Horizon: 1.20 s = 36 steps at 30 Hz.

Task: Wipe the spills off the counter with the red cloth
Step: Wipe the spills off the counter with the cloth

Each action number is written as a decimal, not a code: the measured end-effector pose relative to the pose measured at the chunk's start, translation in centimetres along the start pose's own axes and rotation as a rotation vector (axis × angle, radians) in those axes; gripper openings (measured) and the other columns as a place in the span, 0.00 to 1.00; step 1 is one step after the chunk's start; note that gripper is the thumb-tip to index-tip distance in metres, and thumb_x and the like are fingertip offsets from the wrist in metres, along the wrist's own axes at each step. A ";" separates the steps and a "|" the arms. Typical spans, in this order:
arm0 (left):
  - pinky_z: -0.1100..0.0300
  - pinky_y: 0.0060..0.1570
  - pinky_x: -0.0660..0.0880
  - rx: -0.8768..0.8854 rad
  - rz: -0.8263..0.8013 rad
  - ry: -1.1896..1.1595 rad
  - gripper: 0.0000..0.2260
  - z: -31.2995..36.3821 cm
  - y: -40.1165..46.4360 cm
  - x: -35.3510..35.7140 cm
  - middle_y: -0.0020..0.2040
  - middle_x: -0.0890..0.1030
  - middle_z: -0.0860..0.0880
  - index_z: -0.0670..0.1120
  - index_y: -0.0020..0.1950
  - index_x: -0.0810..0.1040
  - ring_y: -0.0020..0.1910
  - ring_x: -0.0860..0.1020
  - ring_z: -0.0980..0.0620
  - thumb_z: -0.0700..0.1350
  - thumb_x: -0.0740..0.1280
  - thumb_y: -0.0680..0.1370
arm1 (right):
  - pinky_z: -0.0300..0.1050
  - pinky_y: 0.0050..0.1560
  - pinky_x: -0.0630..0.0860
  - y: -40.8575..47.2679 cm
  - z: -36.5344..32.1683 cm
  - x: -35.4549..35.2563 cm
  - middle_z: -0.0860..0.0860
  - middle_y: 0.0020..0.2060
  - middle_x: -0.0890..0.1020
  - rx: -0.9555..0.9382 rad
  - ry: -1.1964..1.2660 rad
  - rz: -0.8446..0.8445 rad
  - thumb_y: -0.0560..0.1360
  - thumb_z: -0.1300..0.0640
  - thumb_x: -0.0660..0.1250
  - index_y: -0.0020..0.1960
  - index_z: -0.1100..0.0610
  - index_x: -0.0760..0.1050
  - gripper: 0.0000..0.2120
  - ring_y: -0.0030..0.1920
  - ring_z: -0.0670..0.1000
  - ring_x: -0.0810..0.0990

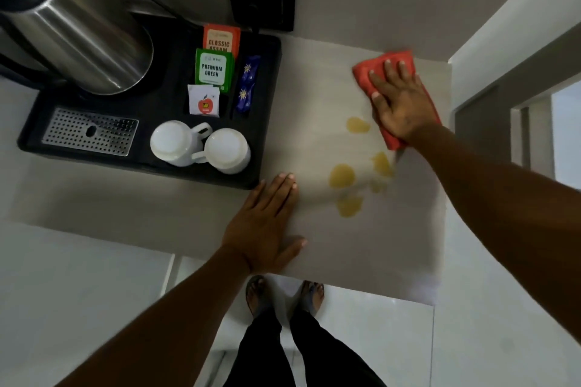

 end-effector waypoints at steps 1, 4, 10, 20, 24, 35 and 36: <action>0.42 0.82 0.51 0.001 0.003 -0.003 0.43 0.0 0.0 -0.1 0.85 0.53 0.40 0.39 0.83 0.52 0.84 0.46 0.44 0.65 0.59 0.79 | 0.63 0.76 0.49 1.4 -0.8 0.0 0.59 0.79 0.58 -0.019 0.006 0.007 0.81 0.48 0.51 0.78 0.52 0.62 0.26 0.78 0.64 0.52; 0.41 0.81 0.53 -0.003 0.003 -0.002 0.42 0.1 0.0 -0.1 0.84 0.55 0.40 0.39 0.83 0.54 0.84 0.49 0.43 0.65 0.60 0.79 | 0.61 0.77 0.48 3.0 -3.2 0.4 0.58 0.78 0.60 -0.114 0.011 -0.010 0.82 0.53 0.55 0.77 0.53 0.64 0.24 0.78 0.64 0.53; 0.40 0.81 0.52 0.007 0.006 0.023 0.42 -0.2 0.0 0.5 0.85 0.52 0.39 0.39 0.83 0.52 0.84 0.47 0.43 0.65 0.59 0.79 | 0.61 0.77 0.51 -1.9 -1.6 0.1 0.57 0.77 0.63 -0.290 0.024 -0.015 0.82 0.56 0.58 0.76 0.54 0.66 0.22 0.78 0.62 0.55; 0.42 0.82 0.49 0.007 -0.023 0.016 0.42 -0.2 0.0 0.3 0.85 0.50 0.40 0.40 0.84 0.50 0.84 0.45 0.43 0.67 0.55 0.80 | 0.61 0.78 0.46 4.5 -9.2 1.4 0.57 0.76 0.65 -0.399 0.044 -0.079 0.82 0.55 0.55 0.75 0.56 0.68 0.21 0.78 0.63 0.56; 0.41 0.81 0.51 0.012 0.007 0.014 0.42 -0.1 0.0 0.3 0.85 0.52 0.39 0.39 0.83 0.51 0.84 0.47 0.43 0.66 0.57 0.80 | 0.61 0.78 0.50 -0.5 -7.0 1.2 0.55 0.76 0.66 -0.515 0.018 -0.119 0.82 0.52 0.55 0.75 0.53 0.68 0.22 0.78 0.60 0.57; 0.41 0.81 0.51 0.034 0.033 0.005 0.41 0.0 -0.1 0.1 0.84 0.55 0.38 0.38 0.83 0.54 0.84 0.50 0.41 0.65 0.58 0.80 | 0.62 0.78 0.46 1.1 -9.2 1.4 0.57 0.77 0.62 -0.502 -0.038 -0.124 0.82 0.55 0.56 0.77 0.54 0.64 0.23 0.79 0.63 0.52; 0.40 0.81 0.52 0.035 0.034 0.007 0.41 0.0 0.0 0.1 0.84 0.55 0.38 0.38 0.83 0.54 0.84 0.50 0.41 0.65 0.58 0.80 | 0.62 0.78 0.47 -0.5 -8.8 1.5 0.57 0.77 0.62 -0.528 -0.044 -0.128 0.82 0.54 0.56 0.77 0.54 0.64 0.23 0.79 0.63 0.53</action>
Point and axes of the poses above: each hand's wrist, its own y-axis towards the middle knuckle, its own x-axis out of the palm, z = x × y, the point moved 2 cm from there along y, towards the middle knuckle
